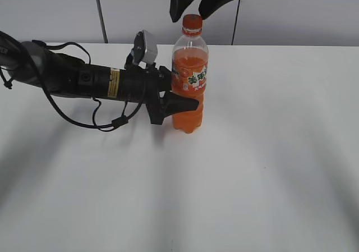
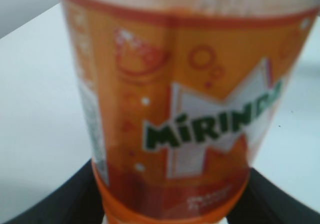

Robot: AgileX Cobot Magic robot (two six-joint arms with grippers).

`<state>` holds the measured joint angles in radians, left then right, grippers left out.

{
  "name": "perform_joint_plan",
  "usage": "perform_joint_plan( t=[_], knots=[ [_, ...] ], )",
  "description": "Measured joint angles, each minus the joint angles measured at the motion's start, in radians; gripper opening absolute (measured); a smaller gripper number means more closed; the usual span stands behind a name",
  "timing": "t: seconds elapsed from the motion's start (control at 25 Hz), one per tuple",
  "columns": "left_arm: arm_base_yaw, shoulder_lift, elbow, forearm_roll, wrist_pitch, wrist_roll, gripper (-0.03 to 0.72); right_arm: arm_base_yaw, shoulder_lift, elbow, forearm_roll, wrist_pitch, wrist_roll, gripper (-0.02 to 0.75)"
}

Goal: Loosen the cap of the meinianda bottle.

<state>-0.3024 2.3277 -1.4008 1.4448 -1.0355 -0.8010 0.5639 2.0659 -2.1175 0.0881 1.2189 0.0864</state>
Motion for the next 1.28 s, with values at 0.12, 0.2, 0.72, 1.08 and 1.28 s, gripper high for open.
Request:
perform_joint_plan(
  t=[0.12,0.2,0.72,1.08,1.28],
  knots=[
    [0.0,0.0,0.0,0.0,0.0,0.0,0.405,0.0,0.0,0.0,-0.01,0.0,0.0,0.435],
    [0.0,0.0,0.0,0.0,0.0,0.0,0.405,0.0,0.0,-0.001,-0.013,0.0,0.0,0.435],
    [0.0,0.0,0.0,0.0,0.002,0.0,0.405,0.0,0.0,0.027,0.003,0.0,0.001,0.405],
    [0.0,0.0,0.0,0.0,0.002,0.0,0.405,0.001,-0.001,0.037,-0.007,-0.004,-0.028,0.277],
    [0.0,0.0,0.0,0.0,0.002,0.0,0.405,0.001,-0.006,0.047,-0.005,-0.011,-0.129,0.277]
  ],
)
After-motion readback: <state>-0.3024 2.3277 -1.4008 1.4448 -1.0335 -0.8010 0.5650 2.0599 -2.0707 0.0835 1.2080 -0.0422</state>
